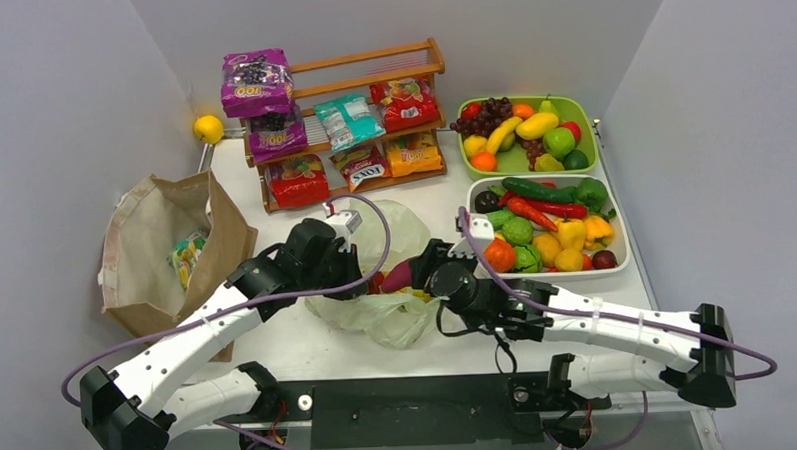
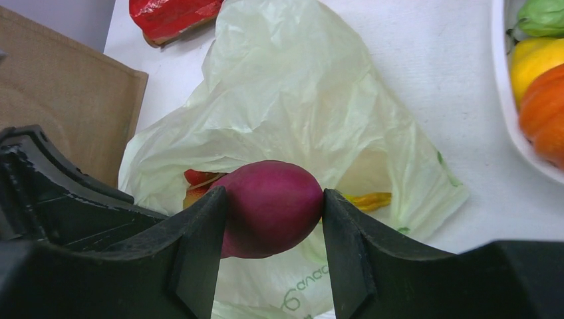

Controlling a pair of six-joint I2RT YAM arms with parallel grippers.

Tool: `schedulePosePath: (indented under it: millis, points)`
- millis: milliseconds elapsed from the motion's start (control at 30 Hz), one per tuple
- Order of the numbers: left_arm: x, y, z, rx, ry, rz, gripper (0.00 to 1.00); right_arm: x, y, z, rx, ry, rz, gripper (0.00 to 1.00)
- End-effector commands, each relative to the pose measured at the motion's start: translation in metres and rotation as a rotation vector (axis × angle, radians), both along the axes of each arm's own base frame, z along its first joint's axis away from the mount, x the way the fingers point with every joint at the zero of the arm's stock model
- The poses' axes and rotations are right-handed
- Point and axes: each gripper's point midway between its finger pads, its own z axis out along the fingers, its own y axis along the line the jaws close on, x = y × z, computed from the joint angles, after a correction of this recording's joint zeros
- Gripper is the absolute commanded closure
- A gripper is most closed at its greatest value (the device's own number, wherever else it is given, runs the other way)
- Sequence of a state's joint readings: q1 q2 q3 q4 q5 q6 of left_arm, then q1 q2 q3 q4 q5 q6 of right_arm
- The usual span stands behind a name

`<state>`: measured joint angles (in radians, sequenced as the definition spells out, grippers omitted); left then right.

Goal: Place the food into the grocery bag and tie it

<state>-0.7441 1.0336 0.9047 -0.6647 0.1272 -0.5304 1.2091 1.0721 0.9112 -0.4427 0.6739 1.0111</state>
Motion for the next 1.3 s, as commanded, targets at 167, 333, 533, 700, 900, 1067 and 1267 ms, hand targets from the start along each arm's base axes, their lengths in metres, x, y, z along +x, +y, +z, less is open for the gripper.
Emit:
schedulePosePath:
  millis: [167, 333, 533, 700, 900, 1067, 1267]
  points:
    - [0.012, -0.013, 0.039, -0.113, -0.069, 0.026, 1.0, 0.0, 0.07, 0.0, 0.078, 0.01, 0.112, 0.95]
    - [0.015, -0.013, 0.043, -0.132, -0.072, 0.045, 1.0, -0.009, 0.1, -0.014, 0.06, 0.059, 0.22, 0.93]
    - [0.017, -0.01, 0.042, -0.132, -0.07, 0.062, 1.0, -0.018, 0.116, -0.02, 0.047, 0.09, 0.309, 0.57]
    - [0.018, -0.008, 0.04, -0.13, -0.067, 0.07, 1.0, -0.019, 0.116, -0.024, 0.036, 0.099, 0.315, 0.29]
    - [0.018, -0.006, 0.036, -0.127, -0.06, 0.075, 1.0, -0.02, 0.115, -0.027, 0.016, 0.107, 0.318, 0.11]
    - [0.017, -0.005, 0.034, -0.124, -0.054, 0.075, 1.0, -0.02, 0.113, -0.024, 0.004, 0.102, 0.324, 0.09]
    - [0.016, -0.003, 0.032, -0.115, -0.052, 0.076, 1.0, -0.014, 0.098, -0.015, -0.048, 0.077, 0.302, 0.09]
